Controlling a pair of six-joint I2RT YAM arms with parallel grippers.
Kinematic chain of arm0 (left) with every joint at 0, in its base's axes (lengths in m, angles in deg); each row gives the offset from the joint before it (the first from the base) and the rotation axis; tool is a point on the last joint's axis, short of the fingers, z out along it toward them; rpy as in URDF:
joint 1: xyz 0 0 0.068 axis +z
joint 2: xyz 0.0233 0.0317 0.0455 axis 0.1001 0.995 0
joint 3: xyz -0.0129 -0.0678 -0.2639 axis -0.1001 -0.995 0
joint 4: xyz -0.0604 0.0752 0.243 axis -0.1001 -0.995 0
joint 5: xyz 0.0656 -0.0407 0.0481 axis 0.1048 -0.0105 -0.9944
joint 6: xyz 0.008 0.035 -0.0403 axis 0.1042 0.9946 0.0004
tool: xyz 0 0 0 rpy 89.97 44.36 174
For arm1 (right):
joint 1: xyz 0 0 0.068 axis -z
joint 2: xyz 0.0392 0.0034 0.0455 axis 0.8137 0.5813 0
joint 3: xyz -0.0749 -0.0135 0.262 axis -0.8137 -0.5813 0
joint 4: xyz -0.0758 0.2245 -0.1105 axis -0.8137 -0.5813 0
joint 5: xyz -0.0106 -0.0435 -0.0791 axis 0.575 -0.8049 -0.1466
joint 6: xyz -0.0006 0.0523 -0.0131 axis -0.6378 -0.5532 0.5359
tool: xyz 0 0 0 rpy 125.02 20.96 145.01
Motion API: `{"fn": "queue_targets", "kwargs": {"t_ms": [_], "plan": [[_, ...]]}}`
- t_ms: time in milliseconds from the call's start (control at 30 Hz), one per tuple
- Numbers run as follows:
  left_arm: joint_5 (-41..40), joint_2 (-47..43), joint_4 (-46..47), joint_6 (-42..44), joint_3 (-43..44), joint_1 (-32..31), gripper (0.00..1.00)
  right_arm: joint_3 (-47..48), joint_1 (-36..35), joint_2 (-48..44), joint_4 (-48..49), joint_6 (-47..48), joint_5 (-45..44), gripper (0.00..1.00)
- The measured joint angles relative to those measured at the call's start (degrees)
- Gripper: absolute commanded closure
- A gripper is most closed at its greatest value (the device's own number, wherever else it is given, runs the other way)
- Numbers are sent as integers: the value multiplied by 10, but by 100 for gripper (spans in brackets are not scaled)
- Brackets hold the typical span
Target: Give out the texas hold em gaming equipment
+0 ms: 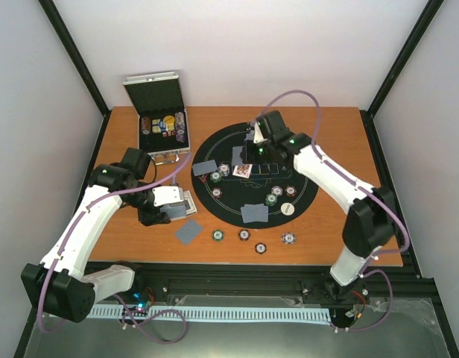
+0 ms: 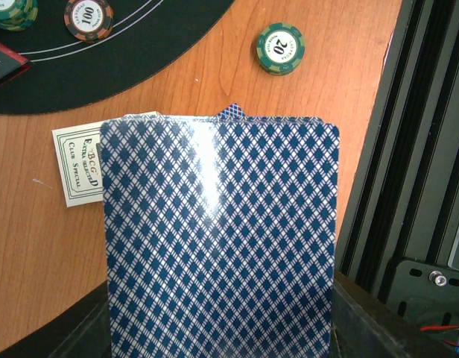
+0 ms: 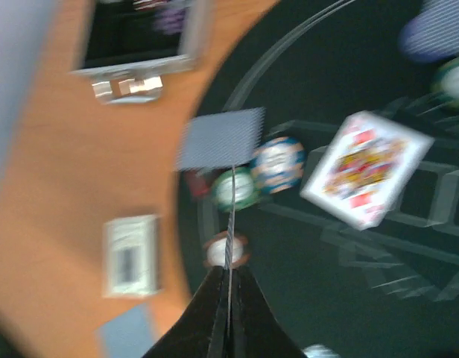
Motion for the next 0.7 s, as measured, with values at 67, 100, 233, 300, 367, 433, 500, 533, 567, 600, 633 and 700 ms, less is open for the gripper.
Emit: {"fn": "queue_targets", "kwargs": {"t_ms": [67,100,233,300,367,433,500,533,567,600,633,700], "plan": [[0,0,0,0,0,0,99,65,3,47,-49,46,-97,97],[0,0,0,0,0,0,99,85,2,68,-66,63,-136,97],[1,0,0,0,0,0,99,148,-15,169,-124,132,-330,97],[2,0,0,0,0,0,99,165,-34,216,-137,171,-424,97],[2,0,0,0,0,0,99,169,-57,250,-135,209,-500,97],[2,0,0,0,0,0,99,169,-84,276,-124,254,-567,97],[3,0,0,0,0,0,99,169,-106,295,-107,297,-616,97],[4,0,0,0,0,0,99,169,-115,303,-97,317,-633,97],[4,0,0,0,0,0,99,169,-123,311,-86,337,-648,97],[5,0,0,0,0,0,99,169,-129,318,-77,352,-657,97],[5,0,0,0,0,0,99,167,-132,325,-70,366,-665,96],[6,0,-1,0,0,0,99,161,-133,334,-59,384,-675,93]]}}
